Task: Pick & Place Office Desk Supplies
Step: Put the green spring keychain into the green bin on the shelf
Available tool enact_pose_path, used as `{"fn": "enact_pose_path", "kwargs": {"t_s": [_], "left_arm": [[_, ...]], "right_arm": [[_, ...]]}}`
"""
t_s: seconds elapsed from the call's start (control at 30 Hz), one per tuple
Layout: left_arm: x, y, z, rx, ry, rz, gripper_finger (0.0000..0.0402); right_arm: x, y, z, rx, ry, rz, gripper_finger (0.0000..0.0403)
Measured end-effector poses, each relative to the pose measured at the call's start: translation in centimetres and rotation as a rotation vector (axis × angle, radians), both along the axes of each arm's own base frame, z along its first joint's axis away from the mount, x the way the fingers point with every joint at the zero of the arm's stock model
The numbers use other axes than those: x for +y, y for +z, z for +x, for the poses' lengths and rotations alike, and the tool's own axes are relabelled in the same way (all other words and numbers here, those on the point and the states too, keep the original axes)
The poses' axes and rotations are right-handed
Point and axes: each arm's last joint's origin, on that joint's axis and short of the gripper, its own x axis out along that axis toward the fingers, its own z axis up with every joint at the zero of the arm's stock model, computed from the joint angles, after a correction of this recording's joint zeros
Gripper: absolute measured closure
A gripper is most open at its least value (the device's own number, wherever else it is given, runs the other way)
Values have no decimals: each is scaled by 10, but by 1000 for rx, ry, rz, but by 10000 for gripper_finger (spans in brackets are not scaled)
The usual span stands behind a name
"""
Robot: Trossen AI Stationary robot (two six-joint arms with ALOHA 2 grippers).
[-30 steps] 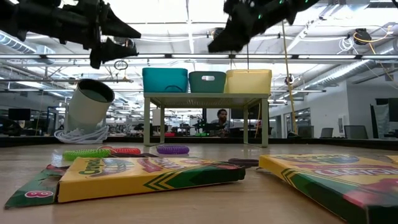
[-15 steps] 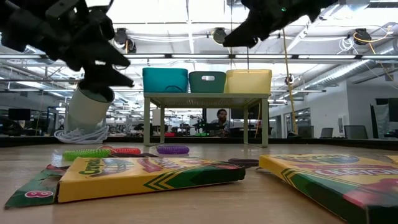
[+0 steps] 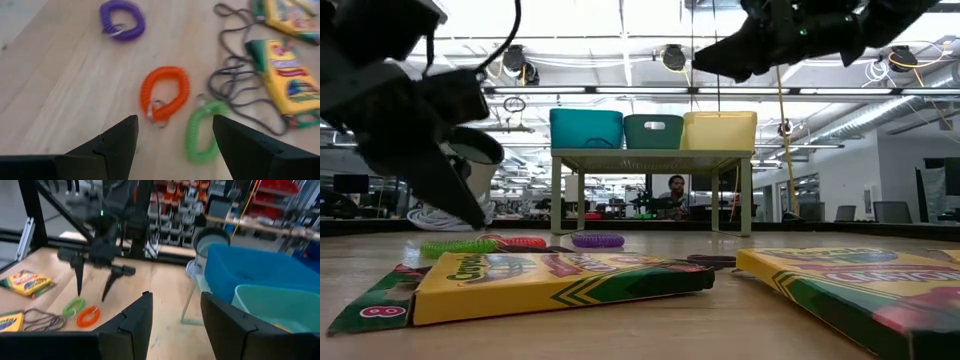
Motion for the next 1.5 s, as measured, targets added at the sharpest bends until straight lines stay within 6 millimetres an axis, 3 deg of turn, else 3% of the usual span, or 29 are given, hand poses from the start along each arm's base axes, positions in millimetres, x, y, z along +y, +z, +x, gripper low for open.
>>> {"fn": "enact_pose_path", "kwargs": {"t_s": [0.2, 0.63, 1.03, 1.17, 1.5], "left_arm": [[-3, -17, 2, 73, 33, 14, 133], [-28, -18, 24, 134, -36, 48, 133], [-32, -26, 14, 266, -18, 68, 138], [-34, -27, 12, 267, -49, 92, 177], [-34, -27, 12, 263, -56, 97, 338]], "right_arm": [[1, -8, -6, -53, -1, -14, 248], [1, -9, -6, -44, -3, -19, 248], [1, -11, -6, -25, -3, -16, 248], [1, -12, -6, -18, -1, -31, 248], [1, -12, -6, -18, 0, -36, 248]]}}
